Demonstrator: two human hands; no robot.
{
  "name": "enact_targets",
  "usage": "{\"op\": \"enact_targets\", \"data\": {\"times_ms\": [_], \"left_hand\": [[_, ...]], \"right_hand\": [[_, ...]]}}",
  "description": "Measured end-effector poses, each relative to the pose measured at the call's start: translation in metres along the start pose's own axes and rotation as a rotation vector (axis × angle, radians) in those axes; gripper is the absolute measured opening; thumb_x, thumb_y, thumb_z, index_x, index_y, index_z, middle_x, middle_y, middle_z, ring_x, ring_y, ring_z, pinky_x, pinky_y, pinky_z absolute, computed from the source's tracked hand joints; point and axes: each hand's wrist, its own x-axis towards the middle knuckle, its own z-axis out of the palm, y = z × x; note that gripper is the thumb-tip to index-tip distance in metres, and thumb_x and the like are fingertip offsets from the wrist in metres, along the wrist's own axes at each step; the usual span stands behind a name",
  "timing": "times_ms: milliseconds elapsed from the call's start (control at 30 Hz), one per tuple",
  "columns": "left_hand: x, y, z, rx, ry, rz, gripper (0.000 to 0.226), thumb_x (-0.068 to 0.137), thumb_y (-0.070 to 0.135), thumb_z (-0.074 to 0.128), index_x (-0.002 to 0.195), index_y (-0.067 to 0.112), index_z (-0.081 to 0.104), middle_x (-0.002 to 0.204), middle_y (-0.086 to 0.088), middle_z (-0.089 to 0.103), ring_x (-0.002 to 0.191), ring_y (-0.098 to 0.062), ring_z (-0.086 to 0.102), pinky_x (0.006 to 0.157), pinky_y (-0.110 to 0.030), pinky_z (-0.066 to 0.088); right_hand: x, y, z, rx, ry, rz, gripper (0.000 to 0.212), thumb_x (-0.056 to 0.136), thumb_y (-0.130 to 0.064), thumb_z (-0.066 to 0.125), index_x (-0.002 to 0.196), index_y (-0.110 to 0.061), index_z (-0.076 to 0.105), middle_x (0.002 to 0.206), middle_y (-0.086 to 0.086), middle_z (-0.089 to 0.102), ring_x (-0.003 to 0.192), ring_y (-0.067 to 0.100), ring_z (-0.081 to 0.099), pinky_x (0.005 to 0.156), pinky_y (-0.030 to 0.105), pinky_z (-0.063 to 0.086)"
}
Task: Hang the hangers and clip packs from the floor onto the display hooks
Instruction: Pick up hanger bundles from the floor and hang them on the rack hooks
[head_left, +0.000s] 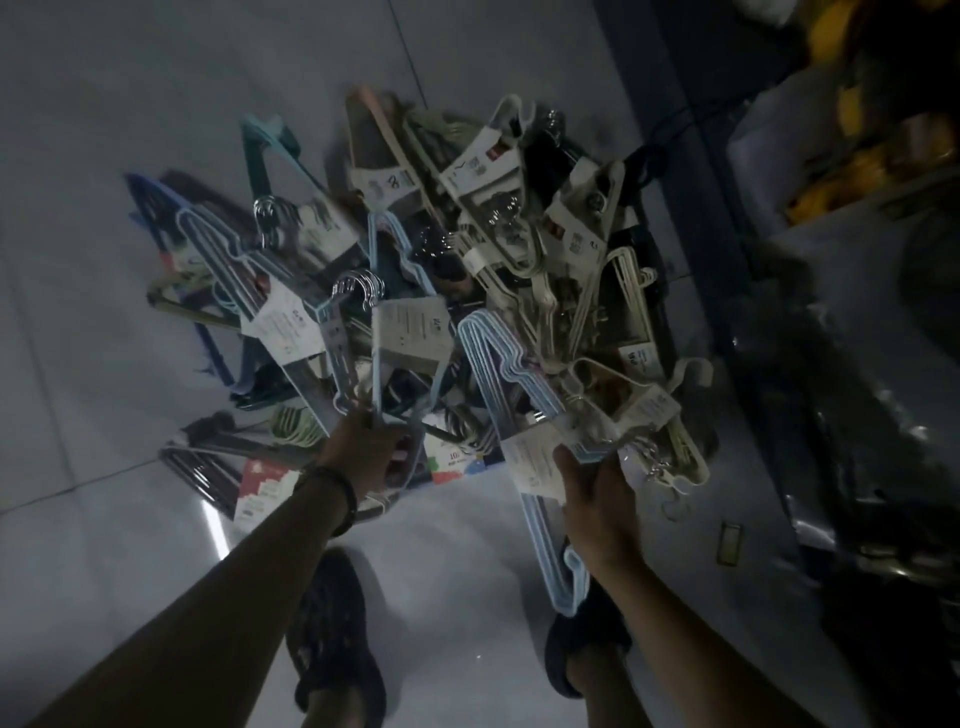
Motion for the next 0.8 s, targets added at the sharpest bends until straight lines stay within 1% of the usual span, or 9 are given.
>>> {"op": "enact_targets", "data": {"times_ms": [133,300,433,500,567,600,667,700,800], "left_hand": [[-0.028,0.026,0.007,-0.089,0.035,0.067,0.019,0.091,0.036,0.075,0.092,0.018,0.07,0.094,-0.018,0.076,0.082,-0.043,0.075,0.072,-0.064,0.062],[-0.066,0.056,0.009,-0.386,-0.159,0.021,0.018,0.105,0.013,0.052,0.104,0.0,0.064,0.074,-0.016,0.065,0.052,-0.027,0.064,0.047,-0.029,0.051],[-0.089,0.071,-0.005,-0.777,-0.357,-0.117,0.015,0.086,0.008,0.05,0.095,0.005,0.061,0.077,-0.012,0.06,0.046,-0.015,0.057,0.041,-0.018,0.044],[-0.095,0.082,-0.017,-0.767,-0.35,-0.047,0.019,0.099,0.016,0.045,0.107,0.006,0.06,0.085,-0.016,0.069,0.049,-0.015,0.061,0.041,-0.02,0.049],[-0.098,0.091,-0.024,-0.724,-0.344,0.027,0.043,0.104,0.038,0.046,0.136,0.009,0.051,0.116,-0.025,0.066,0.065,-0.02,0.068,0.049,-0.027,0.058],[-0.101,0.096,-0.026,-0.695,-0.345,0.057,0.05,0.101,0.04,0.049,0.145,0.014,0.048,0.129,-0.027,0.061,0.077,-0.026,0.07,0.056,-0.032,0.062],[-0.106,0.104,-0.031,-0.631,-0.386,0.106,0.044,0.098,0.028,0.049,0.139,0.016,0.055,0.141,-0.03,0.056,0.1,-0.038,0.07,0.075,-0.043,0.066],[-0.106,0.106,-0.035,-0.618,-0.401,0.123,0.044,0.091,0.026,0.048,0.133,0.013,0.057,0.144,-0.032,0.055,0.108,-0.042,0.069,0.083,-0.048,0.063],[-0.107,0.116,-0.051,-0.426,-0.485,0.193,0.063,0.061,0.024,0.059,0.124,0.015,0.056,0.147,-0.033,0.052,0.125,-0.05,0.06,0.104,-0.062,0.048]], "right_hand": [[-0.012,-0.009,-0.01,0.275,0.07,0.125,0.051,0.097,-0.065,0.05,0.13,-0.027,0.059,0.117,-0.004,0.07,0.115,0.024,0.069,0.092,0.037,0.056],[-0.006,-0.038,-0.03,0.455,0.176,0.226,0.103,0.069,-0.1,0.049,0.138,-0.025,0.062,0.125,0.004,0.072,0.114,0.028,0.07,0.094,0.057,0.059],[0.009,-0.067,-0.05,0.454,0.18,0.113,0.098,0.075,-0.094,0.05,0.144,-0.025,0.057,0.137,0.002,0.066,0.125,0.024,0.063,0.098,0.046,0.058],[0.016,-0.076,-0.059,0.399,0.177,0.079,0.091,0.084,-0.089,0.047,0.141,-0.02,0.059,0.135,0.002,0.066,0.121,0.021,0.064,0.085,0.03,0.058],[0.02,-0.086,-0.067,0.311,0.169,0.061,0.094,0.084,-0.09,0.04,0.134,-0.013,0.061,0.127,0.005,0.068,0.109,0.02,0.066,0.067,0.023,0.058],[0.02,-0.092,-0.072,0.261,0.161,0.039,0.099,0.081,-0.095,0.036,0.125,-0.011,0.062,0.119,0.007,0.069,0.1,0.019,0.068,0.06,0.028,0.061],[0.02,-0.101,-0.08,0.185,0.139,0.011,0.084,0.087,-0.09,0.033,0.107,-0.014,0.061,0.105,0.008,0.069,0.087,0.019,0.069,0.054,0.042,0.063],[0.021,-0.104,-0.082,0.168,0.123,0.006,0.07,0.096,-0.08,0.035,0.105,-0.015,0.061,0.104,0.008,0.069,0.086,0.021,0.069,0.052,0.041,0.062],[0.025,-0.108,-0.089,0.192,0.119,-0.002,0.053,0.106,-0.057,0.041,0.114,-0.009,0.063,0.111,0.007,0.068,0.092,0.025,0.07,0.045,0.021,0.053]]}}
